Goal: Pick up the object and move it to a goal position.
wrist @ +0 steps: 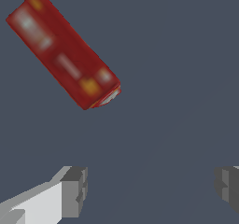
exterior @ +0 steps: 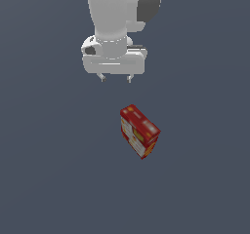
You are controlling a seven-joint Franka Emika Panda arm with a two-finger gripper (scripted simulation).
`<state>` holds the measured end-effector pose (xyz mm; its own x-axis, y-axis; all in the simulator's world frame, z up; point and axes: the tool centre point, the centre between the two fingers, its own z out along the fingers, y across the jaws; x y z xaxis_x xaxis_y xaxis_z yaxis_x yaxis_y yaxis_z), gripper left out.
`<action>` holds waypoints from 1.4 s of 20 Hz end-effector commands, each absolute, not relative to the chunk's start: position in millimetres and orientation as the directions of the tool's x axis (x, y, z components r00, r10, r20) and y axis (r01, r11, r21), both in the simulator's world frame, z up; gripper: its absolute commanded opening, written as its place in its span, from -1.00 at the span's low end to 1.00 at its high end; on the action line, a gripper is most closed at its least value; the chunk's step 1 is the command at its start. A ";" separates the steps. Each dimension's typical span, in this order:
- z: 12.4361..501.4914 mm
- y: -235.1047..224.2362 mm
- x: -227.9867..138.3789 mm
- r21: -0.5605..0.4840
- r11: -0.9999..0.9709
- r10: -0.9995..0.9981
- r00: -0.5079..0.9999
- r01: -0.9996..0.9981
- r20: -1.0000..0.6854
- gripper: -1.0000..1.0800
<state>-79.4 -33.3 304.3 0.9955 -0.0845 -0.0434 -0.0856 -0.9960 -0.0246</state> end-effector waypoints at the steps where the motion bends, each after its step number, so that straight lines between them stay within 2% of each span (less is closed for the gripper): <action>1: 304.3 -33.3 -79.4 -0.025 -0.996 -0.084 0.995 -0.086 -0.043 0.92; 17: 300.3 -31.8 -75.4 -0.009 -1.000 -0.028 0.998 -0.028 -0.053 0.92; 28: 289.3 -13.0 -43.2 -0.003 -0.990 0.141 0.989 0.141 -0.040 0.92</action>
